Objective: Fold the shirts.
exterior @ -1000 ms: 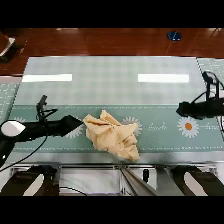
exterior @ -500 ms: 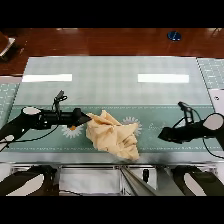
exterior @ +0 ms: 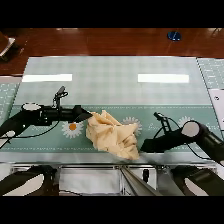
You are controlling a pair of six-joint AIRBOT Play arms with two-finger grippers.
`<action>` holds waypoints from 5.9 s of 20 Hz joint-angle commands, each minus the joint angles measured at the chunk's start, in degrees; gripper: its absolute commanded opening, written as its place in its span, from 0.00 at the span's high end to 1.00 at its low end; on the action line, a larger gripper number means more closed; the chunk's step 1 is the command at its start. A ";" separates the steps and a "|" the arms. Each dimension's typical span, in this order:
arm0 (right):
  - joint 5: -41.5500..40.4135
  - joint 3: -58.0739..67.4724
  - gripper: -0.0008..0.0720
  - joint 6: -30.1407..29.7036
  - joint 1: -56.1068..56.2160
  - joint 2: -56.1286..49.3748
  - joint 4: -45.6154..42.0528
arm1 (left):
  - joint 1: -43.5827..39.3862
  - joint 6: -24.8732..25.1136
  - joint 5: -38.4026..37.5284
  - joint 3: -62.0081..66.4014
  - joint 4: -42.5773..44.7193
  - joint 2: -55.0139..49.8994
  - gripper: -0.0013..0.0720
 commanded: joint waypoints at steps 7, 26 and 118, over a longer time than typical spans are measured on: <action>-12.11 2.93 0.88 -10.45 11.96 -11.32 18.10 | 0.13 0.20 0.02 0.17 -0.15 0.02 0.96; 16.50 95.23 0.95 1.05 -16.72 6.25 -35.06 | 27.50 -7.58 13.03 43.56 18.25 43.82 0.96; 2.16 25.99 0.95 -13.79 -40.15 -22.51 5.11 | 22.23 8.24 -5.03 -8.15 -2.43 6.54 0.96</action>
